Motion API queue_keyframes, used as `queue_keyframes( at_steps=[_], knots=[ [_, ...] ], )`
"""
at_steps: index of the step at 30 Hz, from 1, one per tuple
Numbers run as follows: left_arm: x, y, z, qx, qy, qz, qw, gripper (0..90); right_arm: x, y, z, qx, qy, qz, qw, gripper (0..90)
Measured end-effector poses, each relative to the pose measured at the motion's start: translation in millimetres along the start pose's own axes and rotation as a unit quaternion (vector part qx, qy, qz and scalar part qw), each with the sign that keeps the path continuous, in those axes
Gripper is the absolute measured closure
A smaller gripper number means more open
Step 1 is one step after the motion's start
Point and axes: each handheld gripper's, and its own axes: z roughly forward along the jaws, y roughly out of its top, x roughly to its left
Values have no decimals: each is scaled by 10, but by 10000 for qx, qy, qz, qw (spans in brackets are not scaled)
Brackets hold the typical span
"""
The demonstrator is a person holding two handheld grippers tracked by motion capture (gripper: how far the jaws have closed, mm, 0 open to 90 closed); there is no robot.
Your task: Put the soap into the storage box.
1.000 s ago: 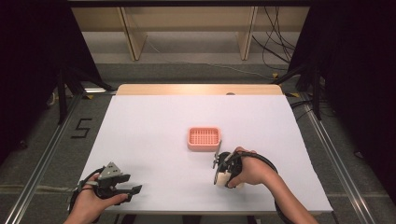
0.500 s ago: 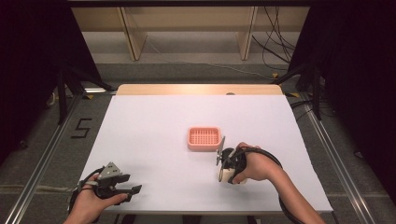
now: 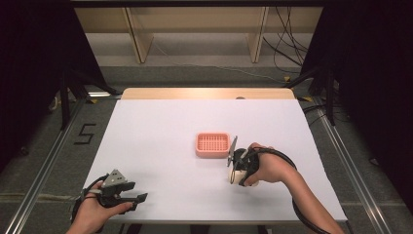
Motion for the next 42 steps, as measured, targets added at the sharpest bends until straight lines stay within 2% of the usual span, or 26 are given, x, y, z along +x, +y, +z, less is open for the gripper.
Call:
queue_keyframes(
  at_steps=[3, 5, 7, 8, 9, 10, 11, 12, 14, 15, 17, 20, 21, 24, 26, 27, 28, 30, 31, 33, 34, 35, 36, 38, 39, 42],
  knots=[
    [-4, -3, 7, -57, 41, -66, 10000, 345, -24, 3, -18, -4, 12, -36, 10000, 504],
    [-2, -2, 5, -59, 41, -57, 10000, 345, -58, 4, -20, -154, -26, -232, 9996, 504],
    [1, -2, 2, -59, 33, -38, 10000, 345, -65, -1, -32, -94, -43, -123, 9999, 504],
    [1, -4, 1, -62, 36, -37, 10000, 345, -47, 5, -52, 1, -47, 46, 10000, 504],
    [1, -4, 1, -62, 36, -37, 10000, 346, -47, 5, -52, 1, -47, 46, 10000, 504],
    [16, -2, -15, 31, 9, 72, 10000, 346, -88, 14, -43, -126, -49, -229, 9996, 504],
    [14, -3, -14, 10, 12, 48, 10000, 345, -81, 14, -57, -74, -70, -122, 9999, 504],
    [16, -1, -16, 33, 9, 46, 10000, 345, -101, 21, -65, -78, -54, -170, 9998, 504],
    [16, -5, -13, -1, 13, 16, 10000, 345, -120, 30, -94, -6, -94, -88, 9999, 504],
    [16, -6, -12, -14, 12, 4, 10000, 345, -132, 41, -102, -13, -98, -172, 9998, 504],
    [9, -8, -5, -33, -5, -100, 9999, 346, -138, 54, -124, -8, -103, -87, 9999, 504],
    [10, -8, -1, -104, 22, -71, 9999, 346, -152, 73, -145, 17, -116, -45, 9999, 504],
    [13, -9, -1, -85, 46, -68, 9999, 345, -184, 82, -140, -66, -125, -240, 9996, 504],
    [13, -8, -3, -88, 44, -68, 9999, 345, -185, 91, -161, -15, -151, -76, 9999, 504],
    [12, -8, -4, -91, 47, -73, 9999, 346, -219, 100, -161, -90, -154, -237, 9996, 504],
    [12, -8, -4, -93, 46, -76, 9999, 345, -209, 98, -171, -35, -156, -83, 9998, 504],
    [12, -8, -3, -94, 40, -70, 9999, 345, -211, 101, -174, -34, -191, -57, 9998, 504],
    [23, -5, -16, -11, 2, 25, 10000, 346, -252, 109, -164, -138, -187, -317, 9992, 504],
    [19, -5, -11, -39, 2, -5, 10000, 345, -237, 105, -180, -32, -182, -79, 9998, 504],
    [20, -4, -12, -25, -2, 5, 10000, 345, -253, 108, -188, -42, -202, -78, 9998, 504],
    [9, -8, 0, -68, -17, -113, 9999, 345, -262, 110, -193, -47, -206, -60, 9998, 504],
    [9, -8, 0, -63, -18, -110, 9999, 345, -291, 115, -192, -89, -218, -195, 9995, 504],
    [13, -9, 1, -54, -23, -101, 9999, 346, -274, 114, -202, -30, -237, -31, 9997, 504],
    [18, -4, -8, -25, -6, -41, 10000, 345, -309, 123, -202, -71, -264, -239, 9993, 504],
    [12, -5, 1, -91, -5, -84, 9999, 345, -310, 127, -208, -36, -252, -216, 9994, 504],
    [12, -7, 4, -58, 35, -130, 9999, 345, -318, 134, -221, -21, -260, -103, 9996, 504]
  ],
)
